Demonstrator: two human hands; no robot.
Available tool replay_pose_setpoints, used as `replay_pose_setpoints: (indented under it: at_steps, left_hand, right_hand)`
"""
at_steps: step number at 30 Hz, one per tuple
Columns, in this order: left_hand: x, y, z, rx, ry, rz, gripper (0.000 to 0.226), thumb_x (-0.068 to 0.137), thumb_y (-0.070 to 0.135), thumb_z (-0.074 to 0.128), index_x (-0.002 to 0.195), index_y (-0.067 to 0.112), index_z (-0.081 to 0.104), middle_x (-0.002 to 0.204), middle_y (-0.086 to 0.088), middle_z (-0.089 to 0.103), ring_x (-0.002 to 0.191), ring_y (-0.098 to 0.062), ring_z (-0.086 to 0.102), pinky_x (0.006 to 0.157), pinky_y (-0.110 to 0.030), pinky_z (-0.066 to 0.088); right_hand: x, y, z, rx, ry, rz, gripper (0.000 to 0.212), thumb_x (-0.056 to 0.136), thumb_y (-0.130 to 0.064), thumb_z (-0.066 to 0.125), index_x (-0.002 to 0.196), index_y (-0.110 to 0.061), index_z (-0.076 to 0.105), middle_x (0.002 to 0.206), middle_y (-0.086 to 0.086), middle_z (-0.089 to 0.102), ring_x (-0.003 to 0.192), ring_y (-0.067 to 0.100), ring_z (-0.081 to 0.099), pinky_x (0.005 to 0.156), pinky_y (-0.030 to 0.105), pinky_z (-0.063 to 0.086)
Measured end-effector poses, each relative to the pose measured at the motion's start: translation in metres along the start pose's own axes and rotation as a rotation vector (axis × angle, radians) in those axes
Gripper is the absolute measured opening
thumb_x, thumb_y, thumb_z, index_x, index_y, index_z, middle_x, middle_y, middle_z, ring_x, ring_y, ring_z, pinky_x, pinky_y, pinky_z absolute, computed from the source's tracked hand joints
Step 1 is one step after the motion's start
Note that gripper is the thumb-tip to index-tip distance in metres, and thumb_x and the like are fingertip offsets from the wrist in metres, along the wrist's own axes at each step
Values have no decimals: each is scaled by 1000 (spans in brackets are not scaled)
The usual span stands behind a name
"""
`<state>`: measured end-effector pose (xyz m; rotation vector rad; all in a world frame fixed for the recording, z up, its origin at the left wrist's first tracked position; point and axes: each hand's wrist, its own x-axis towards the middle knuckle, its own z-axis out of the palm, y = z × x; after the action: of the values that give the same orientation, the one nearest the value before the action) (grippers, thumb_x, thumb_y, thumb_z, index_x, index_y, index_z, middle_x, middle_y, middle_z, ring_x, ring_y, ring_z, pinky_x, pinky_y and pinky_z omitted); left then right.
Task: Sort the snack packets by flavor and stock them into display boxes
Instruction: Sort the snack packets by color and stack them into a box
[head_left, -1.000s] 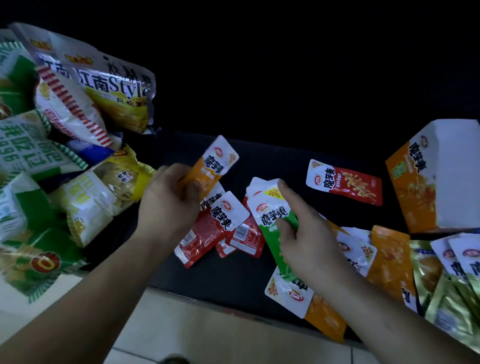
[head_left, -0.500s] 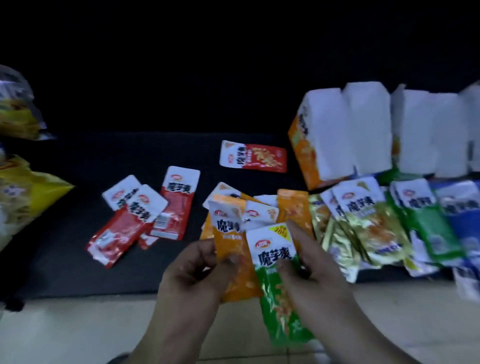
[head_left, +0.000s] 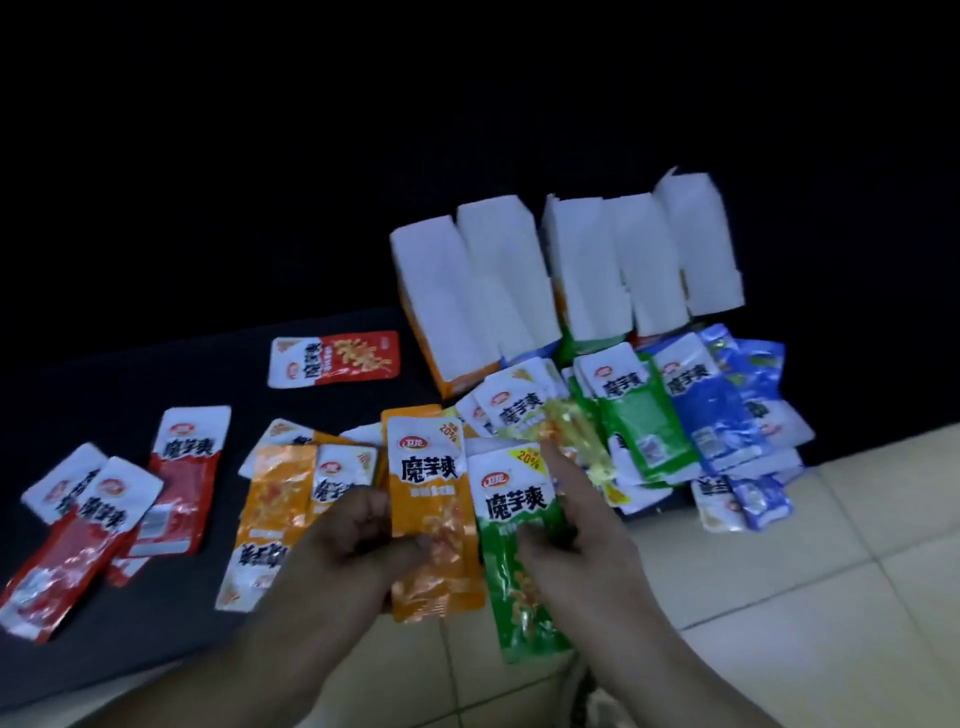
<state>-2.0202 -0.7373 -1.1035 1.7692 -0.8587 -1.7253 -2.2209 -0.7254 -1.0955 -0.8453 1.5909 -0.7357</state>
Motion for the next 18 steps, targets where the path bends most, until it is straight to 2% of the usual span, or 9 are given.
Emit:
replay_pose_setpoints:
  at_steps: [3,6,7,11,13,14,15,16,18]
  left_hand:
    - [8,19,25,26,-24,-9,18,88,2,74,98,18,74,96,-4,80,89,-29,78,92,-58,59]
    - [13,36,55,57,-84,40,15,90,11,76,103,15,72,99,-2,80,95,-31,76,94,-58,56]
    - [15,36,63,56,-83,58,16,91,12,75,106,14,71,100,-1,80,97,-32,75,94,-57,55]
    - [18,22,81,10,-52,88,19,94,13,73,112,11,67,103,-6,79,103,-36,73,95,-61,55]
    - [18,13,77,11,0,95,19,93,15,76,108,11,66,101,-9,78,101,-36,72,92,-57,57]
    - [18,9,73,4,44,96,14,92,13,76,103,11,67,95,-5,79,96,-29,74,87,-51,57]
    - [17,5,69,-2,73,98,11,92,11,76,99,12,69,91,-1,80,90,-24,76,85,-49,57]
    - [17,2,65,-8,86,98,10,91,10,76,99,13,70,91,-1,80,90,-24,76,87,-51,58]
    - [16,-1,62,-28,86,69,16,90,9,77,104,13,72,95,-5,81,92,-29,77,91,-55,59]
  right_hand:
    - [7,0,-23,40,70,-107,73,97,4,59,142,-52,50,118,-10,71,51,1,55,51,20,46]
    - [16,3,-44,135,178,-104,64,97,2,63,133,-51,57,96,-16,73,53,2,58,50,21,48]
    - [17,5,-48,168,194,-108,62,97,0,64,131,-52,58,95,-15,73,55,2,60,51,22,50]
    - [18,16,-58,193,203,-216,68,97,-2,65,121,-65,58,109,-15,73,89,-2,67,67,17,56]
    - [19,23,-59,179,219,-207,69,97,-3,65,122,-67,58,116,-15,73,108,7,68,84,32,62]
    - [20,26,-61,167,238,-190,66,97,-5,66,127,-63,57,121,-11,72,112,12,68,88,38,62]
    - [22,26,-63,150,269,-184,64,97,-5,67,131,-58,57,120,-11,73,108,11,70,84,34,62]
    - [26,26,-68,128,308,-193,62,96,-4,66,132,-53,58,112,-13,75,96,6,72,74,25,61]
    - [37,23,-78,74,391,-229,60,96,-2,64,134,-47,57,98,-19,76,78,1,72,61,16,54]
